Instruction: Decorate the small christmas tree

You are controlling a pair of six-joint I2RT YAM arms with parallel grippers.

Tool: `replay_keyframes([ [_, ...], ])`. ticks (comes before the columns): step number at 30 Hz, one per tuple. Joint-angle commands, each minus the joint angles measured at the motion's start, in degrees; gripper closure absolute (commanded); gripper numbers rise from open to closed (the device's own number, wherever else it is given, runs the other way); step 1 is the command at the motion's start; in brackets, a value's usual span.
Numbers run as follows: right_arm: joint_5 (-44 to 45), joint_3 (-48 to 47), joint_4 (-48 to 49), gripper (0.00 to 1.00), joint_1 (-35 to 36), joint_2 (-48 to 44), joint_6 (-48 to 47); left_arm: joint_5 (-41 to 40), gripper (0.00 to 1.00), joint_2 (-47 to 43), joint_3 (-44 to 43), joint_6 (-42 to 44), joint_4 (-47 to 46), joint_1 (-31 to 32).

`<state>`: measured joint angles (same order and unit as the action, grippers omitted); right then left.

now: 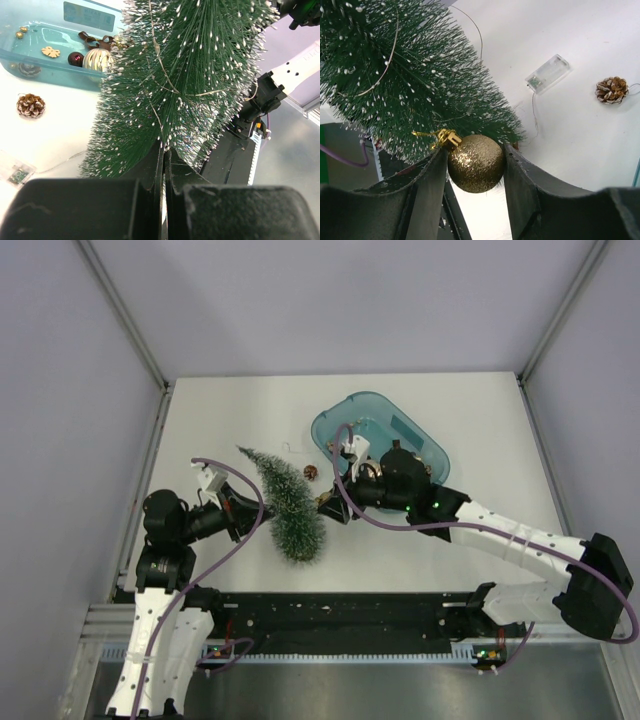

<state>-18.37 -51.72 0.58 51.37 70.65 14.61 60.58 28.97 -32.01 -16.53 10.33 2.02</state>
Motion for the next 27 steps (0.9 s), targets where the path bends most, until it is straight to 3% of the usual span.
replay_keyframes([
  [1,-0.88,0.13,3.46,0.53,0.74,-1.66,0.95,0.42,1.0,-0.76,0.72,0.45,-0.4,0.0],
  [10,-0.53,0.31,2.76,0.5,0.74,-1.92,0.95,0.24,1.0,-0.93,0.46,0.8,0.13,0.0],
  [16,0.79,-0.13,-0.49,0.42,0.74,-4.03,-0.46,0.07,1.0,-1.02,0.46,1.15,0.66,0.0],
  [27,3.95,-1.36,-6.99,0.39,0.74,-6.58,-2.92,0.16,1.0,-1.11,0.37,1.15,1.01,0.0],
])
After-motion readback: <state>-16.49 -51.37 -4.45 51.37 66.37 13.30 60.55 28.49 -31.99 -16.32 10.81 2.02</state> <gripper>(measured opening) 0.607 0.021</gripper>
